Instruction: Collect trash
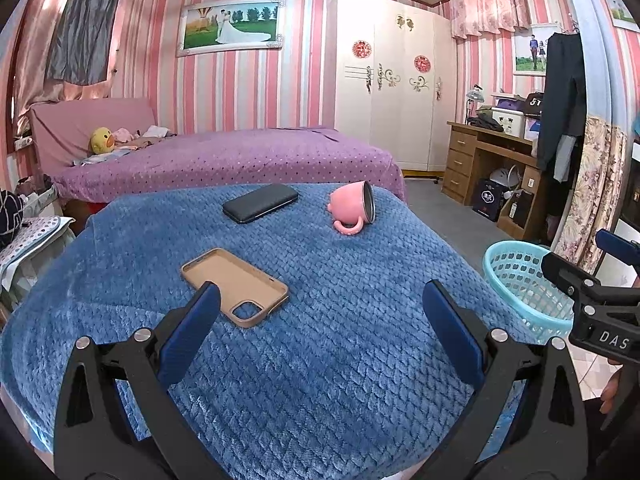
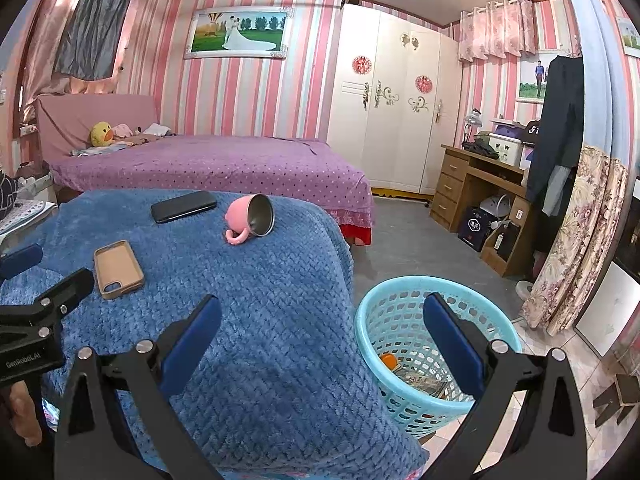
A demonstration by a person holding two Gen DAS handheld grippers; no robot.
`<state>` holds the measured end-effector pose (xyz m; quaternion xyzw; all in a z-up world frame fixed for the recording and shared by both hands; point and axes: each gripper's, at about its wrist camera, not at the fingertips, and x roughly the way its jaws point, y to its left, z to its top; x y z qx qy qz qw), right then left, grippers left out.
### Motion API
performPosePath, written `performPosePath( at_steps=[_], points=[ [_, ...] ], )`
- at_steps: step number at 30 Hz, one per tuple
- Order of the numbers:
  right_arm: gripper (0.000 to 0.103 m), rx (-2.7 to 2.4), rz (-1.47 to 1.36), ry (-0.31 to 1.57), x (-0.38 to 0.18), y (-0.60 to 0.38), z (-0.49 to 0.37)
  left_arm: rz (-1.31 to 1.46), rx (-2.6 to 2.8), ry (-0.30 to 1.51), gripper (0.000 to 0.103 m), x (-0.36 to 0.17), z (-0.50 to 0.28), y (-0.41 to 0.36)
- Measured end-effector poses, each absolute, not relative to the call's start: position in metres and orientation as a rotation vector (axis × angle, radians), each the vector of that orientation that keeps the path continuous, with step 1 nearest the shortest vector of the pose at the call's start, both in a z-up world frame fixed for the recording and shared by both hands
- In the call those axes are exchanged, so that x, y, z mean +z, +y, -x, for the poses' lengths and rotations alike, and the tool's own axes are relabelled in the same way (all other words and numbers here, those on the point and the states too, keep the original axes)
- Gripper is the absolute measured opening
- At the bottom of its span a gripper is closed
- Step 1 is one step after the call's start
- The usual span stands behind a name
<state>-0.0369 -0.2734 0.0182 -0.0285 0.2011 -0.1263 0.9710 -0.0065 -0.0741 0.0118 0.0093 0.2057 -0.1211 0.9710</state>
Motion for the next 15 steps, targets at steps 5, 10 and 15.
performPosePath(
  at_steps=[5,10,15],
  points=[
    [0.099,-0.254,0.057,0.407,0.0162,-0.2739,0.0354,-0.018,-0.241,0.42,0.098,0.0104,0.0053,-0.073],
    [0.098,-0.253,0.057,0.407,0.0154,-0.2731,0.0346,-0.019,-0.237,0.416,0.098,0.0105,0.0059,-0.0724],
    [0.099,-0.253,0.058,0.406,0.0146,-0.2728,0.0339,-0.014,-0.235,0.417,0.098,0.0103,0.0057,-0.0722]
  ],
)
